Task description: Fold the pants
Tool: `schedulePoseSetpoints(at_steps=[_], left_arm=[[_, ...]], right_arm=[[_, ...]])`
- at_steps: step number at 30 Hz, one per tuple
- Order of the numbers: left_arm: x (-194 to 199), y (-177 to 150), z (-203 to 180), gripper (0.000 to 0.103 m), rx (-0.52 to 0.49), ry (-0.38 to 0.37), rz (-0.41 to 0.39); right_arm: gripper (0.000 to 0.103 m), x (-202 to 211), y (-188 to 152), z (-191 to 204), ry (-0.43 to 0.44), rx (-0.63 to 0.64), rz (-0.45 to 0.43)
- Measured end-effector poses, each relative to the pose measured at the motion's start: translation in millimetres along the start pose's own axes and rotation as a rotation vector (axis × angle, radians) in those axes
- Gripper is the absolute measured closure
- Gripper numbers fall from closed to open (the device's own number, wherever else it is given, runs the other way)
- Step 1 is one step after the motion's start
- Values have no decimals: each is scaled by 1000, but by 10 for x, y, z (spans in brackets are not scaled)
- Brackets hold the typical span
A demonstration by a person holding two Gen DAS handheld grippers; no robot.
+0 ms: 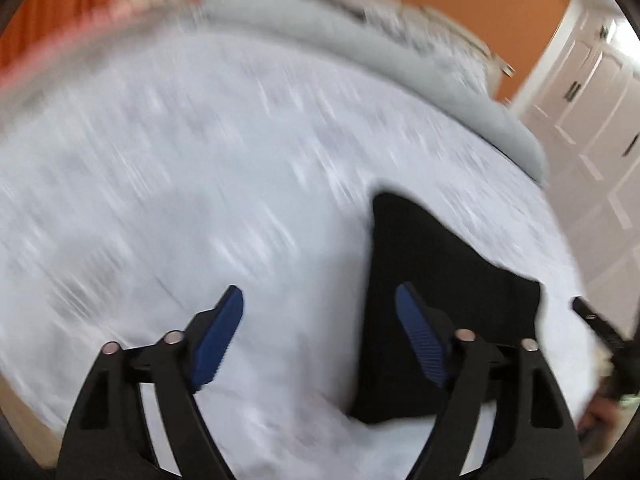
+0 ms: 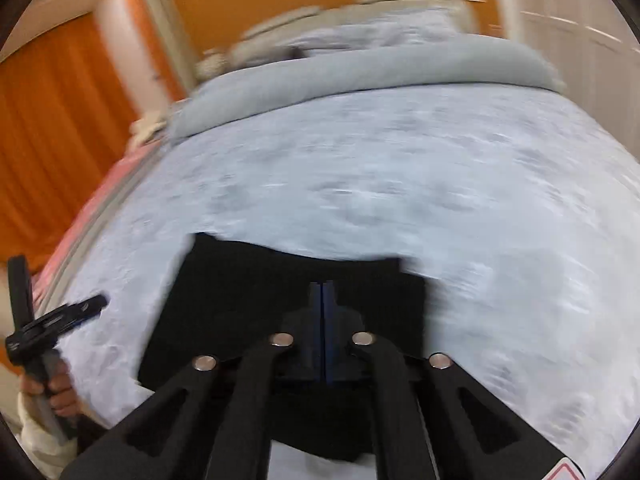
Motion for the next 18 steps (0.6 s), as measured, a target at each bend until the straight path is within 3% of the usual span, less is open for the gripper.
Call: schedulePoseSetpoints(at_steps=[1, 3, 8, 10, 11, 14, 16, 18], left_arm=[[86, 93, -19, 24, -33, 69, -60], [152, 174, -68, 16, -75, 121, -108], [60, 300, -247, 13, -167, 232, -150], [24, 290, -238, 13, -162, 226, -134], [5, 302, -220, 13, -151, 219, -127], [-38, 314, -106, 13, -129, 238, -116], [-41, 299, -2, 13, -109, 255, -109], [-34, 303, 112, 13, -88, 258, -105]], right_arm=[[103, -133, 23, 171, -5, 48, 16], [103, -437, 0, 570, -7, 143, 48], [103, -1082, -90, 1311, 28, 250, 85], [102, -1473, -260, 1468, 8, 279, 167], [102, -1791, -438, 1440, -14, 280, 259], [103, -1881, -420, 1572, 25, 262, 254], [103, -1685, -258, 1682, 83, 231, 220], [103, -1554, -151, 1569, 72, 192, 191]])
Point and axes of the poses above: each gripper's, at about its wrist camera, not at the fingertips, and x roughly against the way its jaws point, z to its left, y to its top, the point moved 7 cm from there along -x, roughly the way its jaws point, and after that the axes turned 5 degrees about -x, right-handed, at the moved point
